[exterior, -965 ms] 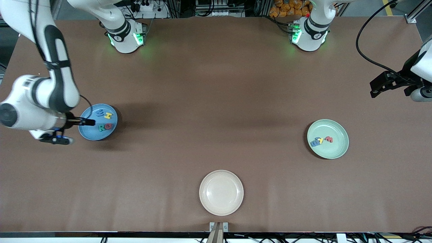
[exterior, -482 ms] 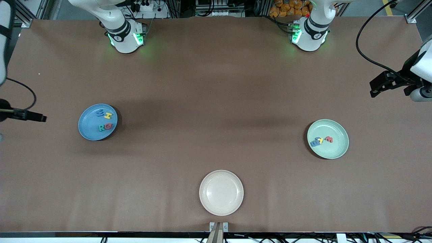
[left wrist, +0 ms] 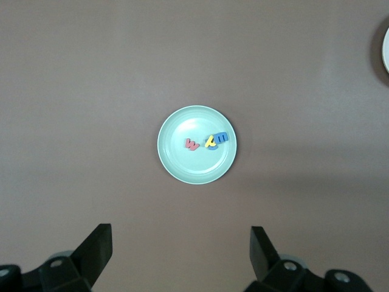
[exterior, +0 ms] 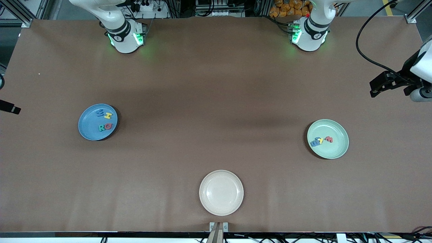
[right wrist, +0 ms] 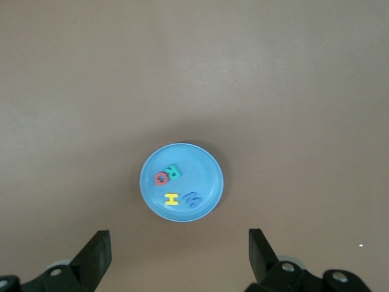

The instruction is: Sort uppercase to blue plate, lowercase to green plate

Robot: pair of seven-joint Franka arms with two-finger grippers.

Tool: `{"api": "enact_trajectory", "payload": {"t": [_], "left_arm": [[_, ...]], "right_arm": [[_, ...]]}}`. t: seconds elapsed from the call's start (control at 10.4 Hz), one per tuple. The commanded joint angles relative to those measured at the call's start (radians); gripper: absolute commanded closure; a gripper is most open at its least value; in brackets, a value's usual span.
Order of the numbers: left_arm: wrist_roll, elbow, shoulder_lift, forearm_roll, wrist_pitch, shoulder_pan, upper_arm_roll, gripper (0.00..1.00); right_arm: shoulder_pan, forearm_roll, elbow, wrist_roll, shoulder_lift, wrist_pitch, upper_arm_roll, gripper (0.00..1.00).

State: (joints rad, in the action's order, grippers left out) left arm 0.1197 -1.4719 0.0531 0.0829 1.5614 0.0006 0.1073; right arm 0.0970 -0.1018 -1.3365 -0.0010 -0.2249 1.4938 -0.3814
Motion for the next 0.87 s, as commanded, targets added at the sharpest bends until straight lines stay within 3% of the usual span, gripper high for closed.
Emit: {"api": "enact_trajectory", "payload": {"t": [0.0,0.19,0.48,0.77], "left_arm": [[-0.018,0.002,-0.006,-0.031,-0.012,0.012,-0.003,0.0],[-0.017,0.005,-0.005,-0.118,-0.012,0.015,-0.006,0.0],[-0.015,0.007,-0.01,-0.127,-0.012,0.027,-0.005,0.0],[-0.014,0.007,-0.012,-0.115,-0.014,0.027,-0.003,0.0]], "right_arm": [[-0.005,0.01,0.013,0.041,0.038,-0.014,0.024,0.0],[-0.074,0.014,0.011,0.041,0.067,-0.014,0.077,0.0],[-0.115,0.013,0.007,0.044,0.096,-0.023,0.091,0.0],[-0.12,0.076,0.011,0.047,0.095,-0.02,0.124,0.0]]}}
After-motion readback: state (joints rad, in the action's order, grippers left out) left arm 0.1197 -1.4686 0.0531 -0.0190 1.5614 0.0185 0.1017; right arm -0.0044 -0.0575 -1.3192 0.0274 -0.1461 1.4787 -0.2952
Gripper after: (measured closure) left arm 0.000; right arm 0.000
